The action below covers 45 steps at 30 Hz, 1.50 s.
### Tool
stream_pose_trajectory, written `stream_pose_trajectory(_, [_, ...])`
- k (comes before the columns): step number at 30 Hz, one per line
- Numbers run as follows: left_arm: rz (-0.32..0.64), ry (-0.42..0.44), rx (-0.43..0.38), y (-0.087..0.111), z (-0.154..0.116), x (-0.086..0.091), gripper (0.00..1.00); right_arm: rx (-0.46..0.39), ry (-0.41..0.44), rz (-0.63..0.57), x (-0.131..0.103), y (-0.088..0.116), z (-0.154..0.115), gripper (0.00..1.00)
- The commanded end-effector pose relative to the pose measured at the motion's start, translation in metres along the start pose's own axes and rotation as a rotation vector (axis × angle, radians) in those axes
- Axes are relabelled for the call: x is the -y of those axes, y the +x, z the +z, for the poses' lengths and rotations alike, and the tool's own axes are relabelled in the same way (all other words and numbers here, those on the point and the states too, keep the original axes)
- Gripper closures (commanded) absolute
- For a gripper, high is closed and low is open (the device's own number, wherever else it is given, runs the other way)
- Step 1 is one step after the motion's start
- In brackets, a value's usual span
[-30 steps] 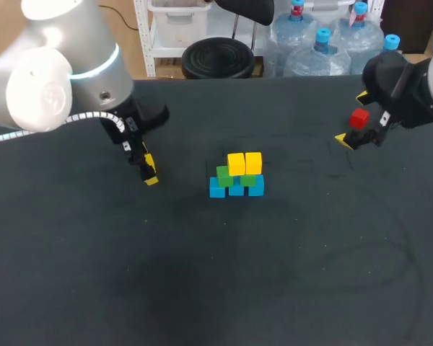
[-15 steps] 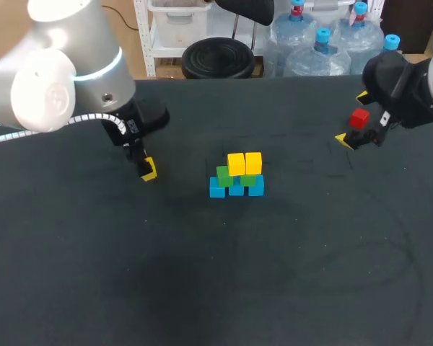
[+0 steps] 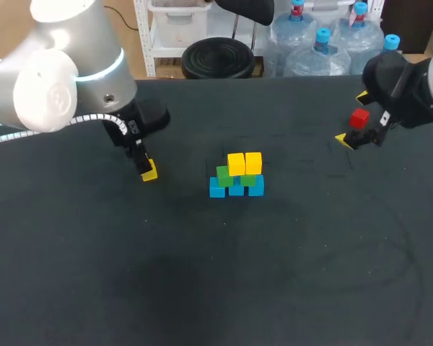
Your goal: Place the blue cubes, place green cubes on the blue cubes, place the yellow cubes on the green cubes, then place the red cubes on the yellow cubes, and place purple cube on the red cubes.
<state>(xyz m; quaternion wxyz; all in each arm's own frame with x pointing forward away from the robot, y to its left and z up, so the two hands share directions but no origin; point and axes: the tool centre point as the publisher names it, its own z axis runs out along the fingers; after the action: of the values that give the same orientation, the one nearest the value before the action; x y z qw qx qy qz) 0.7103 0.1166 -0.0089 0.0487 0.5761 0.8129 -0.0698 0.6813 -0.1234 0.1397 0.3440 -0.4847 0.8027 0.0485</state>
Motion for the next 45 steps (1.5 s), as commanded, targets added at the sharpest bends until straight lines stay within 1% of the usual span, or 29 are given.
stream_pose_trajectory(1, [0.012,-0.002,0.000,-0.001,0.000,0.001,1.00,0.000,0.162,0.001,-0.004,0.001,-0.001,0.00])
stream_pose_trajectory(9, [0.089,-0.017,0.017,-0.010,-0.015,0.005,1.00,0.000,0.162,0.001,-0.004,0.001,-0.001,0.00])
stream_pose_trajectory(17, [0.188,-0.003,0.047,-0.028,-0.043,0.015,1.00,0.000,0.162,0.001,-0.004,0.001,-0.001,0.00])
stream_pose_trajectory(25, [0.254,0.001,0.056,-0.051,-0.073,0.025,1.00,0.000,0.162,0.001,-0.004,0.001,-0.001,0.00])
stream_pose_trajectory(31, [0.263,-0.002,0.040,-0.062,-0.076,0.029,1.00,0.000,0.162,0.001,-0.004,0.001,-0.001,0.00])
stream_pose_trajectory(39, [0.274,-0.007,0.048,-0.082,-0.082,0.052,1.00,0.000,0.162,0.001,-0.004,0.001,-0.001,0.00])
stream_pose_trajectory(45, [0.291,-0.024,0.058,-0.095,-0.087,0.064,1.00,0.000,0.162,0.001,-0.004,0.001,-0.001,0.00])
